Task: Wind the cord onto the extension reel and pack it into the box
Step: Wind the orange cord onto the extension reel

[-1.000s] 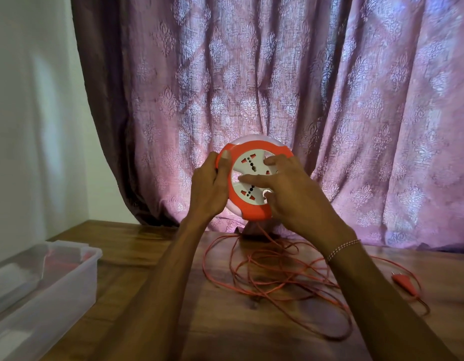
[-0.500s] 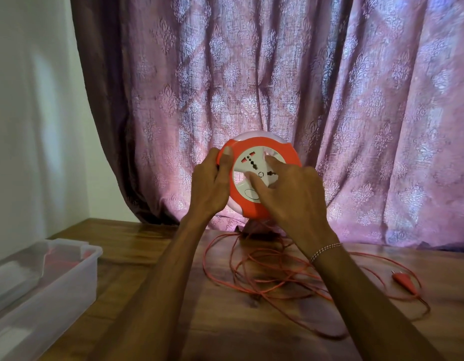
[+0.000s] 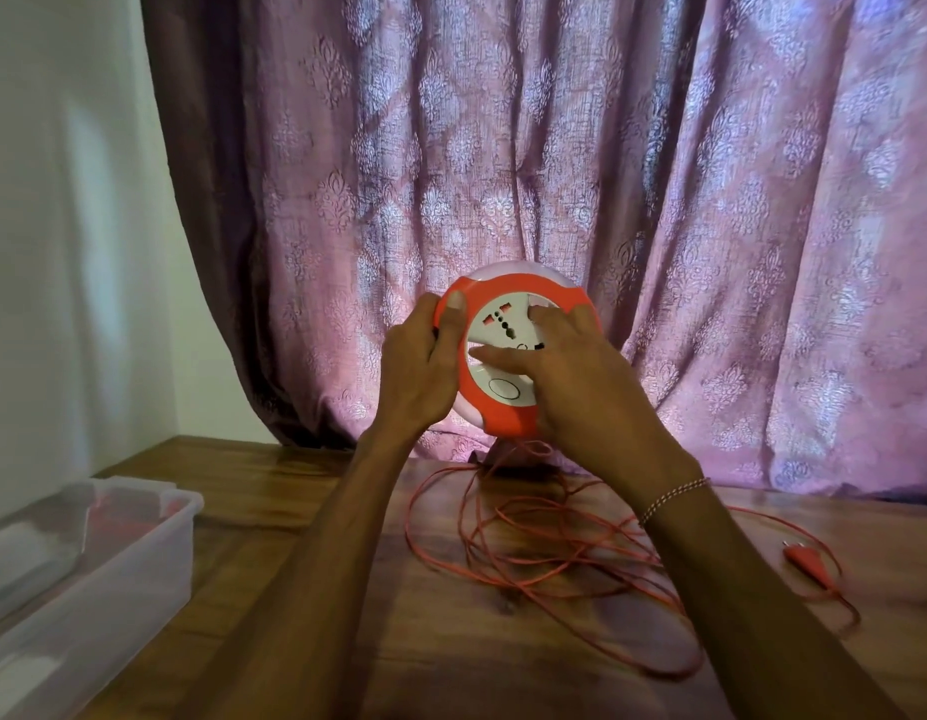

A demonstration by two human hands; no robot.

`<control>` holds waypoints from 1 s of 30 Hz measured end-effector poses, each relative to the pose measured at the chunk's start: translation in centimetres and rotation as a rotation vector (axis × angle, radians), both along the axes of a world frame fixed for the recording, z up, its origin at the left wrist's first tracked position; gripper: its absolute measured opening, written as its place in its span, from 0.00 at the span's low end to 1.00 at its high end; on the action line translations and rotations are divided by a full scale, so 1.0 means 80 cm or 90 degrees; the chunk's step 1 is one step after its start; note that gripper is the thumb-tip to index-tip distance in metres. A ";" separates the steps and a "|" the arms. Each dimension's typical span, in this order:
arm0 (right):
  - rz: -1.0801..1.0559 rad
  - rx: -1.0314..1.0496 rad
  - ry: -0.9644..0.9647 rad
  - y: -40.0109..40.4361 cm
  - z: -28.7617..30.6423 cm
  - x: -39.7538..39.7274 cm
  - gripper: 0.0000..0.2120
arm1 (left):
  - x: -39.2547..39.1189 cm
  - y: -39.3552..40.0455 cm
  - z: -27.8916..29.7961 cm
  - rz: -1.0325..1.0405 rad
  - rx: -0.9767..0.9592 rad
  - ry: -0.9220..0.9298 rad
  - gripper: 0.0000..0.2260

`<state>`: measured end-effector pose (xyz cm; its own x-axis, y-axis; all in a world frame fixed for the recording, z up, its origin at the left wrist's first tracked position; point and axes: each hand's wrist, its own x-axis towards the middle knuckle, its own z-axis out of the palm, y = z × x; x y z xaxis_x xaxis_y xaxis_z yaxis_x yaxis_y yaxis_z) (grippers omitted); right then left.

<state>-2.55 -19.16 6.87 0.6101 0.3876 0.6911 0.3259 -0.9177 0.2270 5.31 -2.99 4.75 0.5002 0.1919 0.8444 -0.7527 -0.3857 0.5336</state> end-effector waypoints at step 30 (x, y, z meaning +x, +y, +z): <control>0.023 0.016 -0.024 -0.003 0.003 -0.008 0.29 | 0.004 0.000 -0.002 -0.013 -0.004 -0.008 0.18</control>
